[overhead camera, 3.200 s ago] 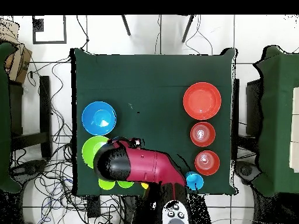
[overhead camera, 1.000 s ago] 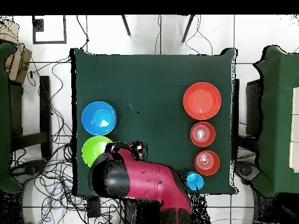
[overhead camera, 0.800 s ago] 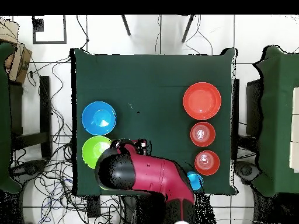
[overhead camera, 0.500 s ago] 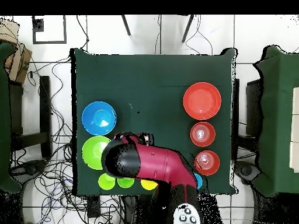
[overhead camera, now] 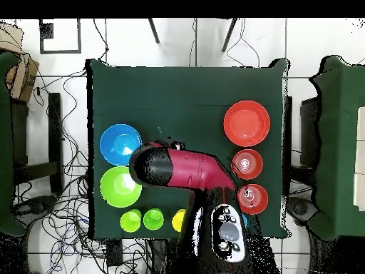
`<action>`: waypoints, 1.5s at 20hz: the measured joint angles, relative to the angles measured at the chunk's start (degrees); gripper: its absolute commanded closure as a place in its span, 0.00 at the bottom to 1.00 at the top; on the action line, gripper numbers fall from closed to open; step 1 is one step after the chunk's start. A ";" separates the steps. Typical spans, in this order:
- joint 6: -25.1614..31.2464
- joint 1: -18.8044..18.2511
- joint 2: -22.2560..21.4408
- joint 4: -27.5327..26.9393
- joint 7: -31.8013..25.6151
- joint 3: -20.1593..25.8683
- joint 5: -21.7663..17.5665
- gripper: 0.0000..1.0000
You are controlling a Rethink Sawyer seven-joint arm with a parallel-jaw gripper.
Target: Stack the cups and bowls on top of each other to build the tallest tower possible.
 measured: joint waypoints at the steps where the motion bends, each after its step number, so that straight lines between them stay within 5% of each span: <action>1: 0.20 0.00 0.47 -0.74 0.00 0.00 0.01 0.00; 8: 6.86 -1.59 5.60 -10.75 0.00 0.52 0.01 0.00; 23: 29.10 -4.75 19.63 -43.17 0.00 0.82 0.17 0.00; 30: 30.41 -4.88 21.62 -48.15 0.00 0.92 0.19 0.00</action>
